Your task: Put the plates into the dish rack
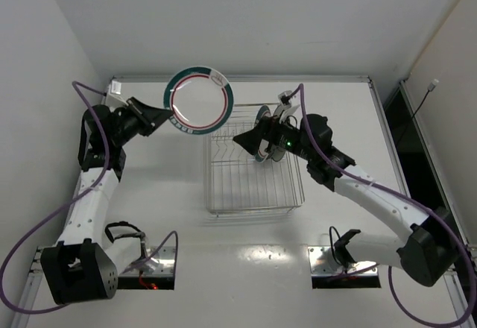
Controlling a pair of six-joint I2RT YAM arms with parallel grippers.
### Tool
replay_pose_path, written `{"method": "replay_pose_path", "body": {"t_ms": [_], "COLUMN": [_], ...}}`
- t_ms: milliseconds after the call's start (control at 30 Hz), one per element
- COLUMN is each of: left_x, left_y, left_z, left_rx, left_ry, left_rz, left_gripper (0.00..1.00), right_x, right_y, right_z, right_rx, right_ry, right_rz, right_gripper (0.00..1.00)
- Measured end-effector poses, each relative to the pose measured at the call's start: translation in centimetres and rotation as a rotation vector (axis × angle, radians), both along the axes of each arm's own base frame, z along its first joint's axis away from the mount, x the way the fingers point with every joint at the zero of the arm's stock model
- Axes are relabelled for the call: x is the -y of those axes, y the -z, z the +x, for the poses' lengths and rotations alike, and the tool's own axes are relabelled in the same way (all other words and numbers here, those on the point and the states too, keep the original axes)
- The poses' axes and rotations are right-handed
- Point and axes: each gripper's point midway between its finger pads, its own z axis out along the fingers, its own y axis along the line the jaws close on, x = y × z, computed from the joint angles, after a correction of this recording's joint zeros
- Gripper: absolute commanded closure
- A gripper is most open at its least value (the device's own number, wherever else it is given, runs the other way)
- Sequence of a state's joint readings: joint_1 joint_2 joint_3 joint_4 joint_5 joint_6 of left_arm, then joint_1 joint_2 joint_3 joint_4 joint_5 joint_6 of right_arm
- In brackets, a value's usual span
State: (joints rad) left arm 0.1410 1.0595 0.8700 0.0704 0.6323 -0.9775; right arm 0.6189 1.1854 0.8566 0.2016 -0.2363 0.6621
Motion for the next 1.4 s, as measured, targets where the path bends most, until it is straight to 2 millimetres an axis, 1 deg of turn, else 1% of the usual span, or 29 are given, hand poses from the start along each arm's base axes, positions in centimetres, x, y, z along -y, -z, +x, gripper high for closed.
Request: {"method": "replay_pose_path", "body": {"t_ms": [100, 200, 267, 333, 400, 433, 467, 533, 567, 600, 633, 667, 700, 733, 767, 867, 933, 1000, 1100, 1133, 1200, 1267, 1400], "left_x": [1.8, 2.9, 3.9, 5.2, 6.7, 7.5, 8.0, 9.1, 9.5, 9.8, 10.1, 10.4, 10.8, 10.9, 10.8, 9.5, 8.3, 6.8, 4.3, 3.5, 2.4, 1.6, 0.9], "left_y": [1.6, 2.3, 1.9, 1.0, 0.2, 0.1, -0.1, 0.5, 1.1, 1.5, 1.9, 1.9, 1.9, 2.2, 2.6, 3.0, 2.7, 2.7, 3.7, 4.2, 5.0, 5.7, 6.2], "left_z": [-1.5, -2.7, -3.5, -4.3, -5.2, -5.6, -5.9, -6.4, -6.7, -6.8, -6.9, -7.1, -7.1, -7.0, -6.6, -4.4, -3.1, -2.4, -2.0, -1.9, -1.9, -2.0, -2.2], "left_rx": [-0.045, -0.068, -0.056, -0.027, 0.002, 0.01, 0.019, 0.009, -0.006, -0.019, -0.028, -0.022, -0.009, -0.024, -0.052, -0.132, -0.146, -0.155, -0.195, -0.214, -0.251, -0.278, -0.3], "left_ry": [0.08, 0.123, 0.158, 0.203, 0.258, 0.283, 0.303, 0.334, 0.344, 0.351, 0.365, 0.387, 0.393, 0.392, 0.378, 0.29, 0.23, 0.171, 0.087, 0.065, 0.035, 0.017, 0.003], "left_rz": [-0.038, -0.063, -0.081, -0.094, -0.099, -0.103, -0.104, -0.107, -0.109, -0.111, -0.107, -0.097, -0.071, -0.05, -0.027, 0.075, 0.155, 0.218, 0.282, 0.297, 0.318, 0.332, 0.34], "left_gripper": [1.0, 1.0, 1.0, 1.0, 1.0, 1.0, 1.0, 1.0, 1.0, 1.0, 0.96, 0.85, 0.6, 0.52, 0.47, 0.45, 0.42, 0.4, 0.39, 0.39, 0.39, 0.39, 0.39], "right_x": [0.1, 0.5, 0.5, 0.4, 0.4, 0.4, 0.4, 0.3, 0.3, 0.3, 0.5, 0.9, 1.3, 1.6, 2.1, 4.1, 5.8, 7.3, 9.4, 9.9, 10.5, 10.5, 9.6], "right_y": [1.1, 1.5, 1.6, 1.5, 1.5, 1.5, 1.5, 1.1, 0.9, 0.7, 0.8, 1.3, 2.1, 2.5, 3.0, 3.8, 3.0, 1.3, -0.5, -0.4, 0.1, 1.4, 4.5], "right_z": [-0.3, -0.5, -0.2, 0.1, 0.1, 0.0, 0.0, -0.2, -0.4, -0.4, 0.0, 0.6, 0.9, 0.9, 1.1, 1.4, 2.2, 3.1, 4.1, 4.3, 4.6, 5.0, 5.7], "right_rx": [-0.036, -0.062, -0.085, -0.098, -0.115, -0.121, -0.128, -0.141, -0.137, -0.135, -0.153, -0.163, -0.204, -0.225, -0.243, -0.275, -0.259, -0.23, -0.196, -0.194, -0.195, -0.206, -0.217], "right_ry": [-0.051, -0.081, -0.103, -0.123, -0.144, -0.155, -0.166, -0.19, -0.202, -0.206, -0.179, -0.149, -0.126, -0.114, -0.072, 0.107, 0.259, 0.4, 0.577, 0.624, 0.698, 0.743, 0.776], "right_rz": [0.084, 0.182, 0.227, 0.269, 0.31, 0.329, 0.344, 0.374, 0.381, 0.39, 0.397, 0.388, 0.384, 0.376, 0.353, 0.241, 0.146, 0.058, -0.07, -0.119, -0.233, -0.359, -0.597], "right_gripper": [0.0, 0.0, 0.0, 0.03, 0.12, 0.18, 0.35, 0.61, 0.86, 0.95, 1.0, 1.0, 1.0, 1.0, 1.0, 1.0, 1.0, 1.0, 1.0, 1.0, 1.0, 1.0, 1.0]}}
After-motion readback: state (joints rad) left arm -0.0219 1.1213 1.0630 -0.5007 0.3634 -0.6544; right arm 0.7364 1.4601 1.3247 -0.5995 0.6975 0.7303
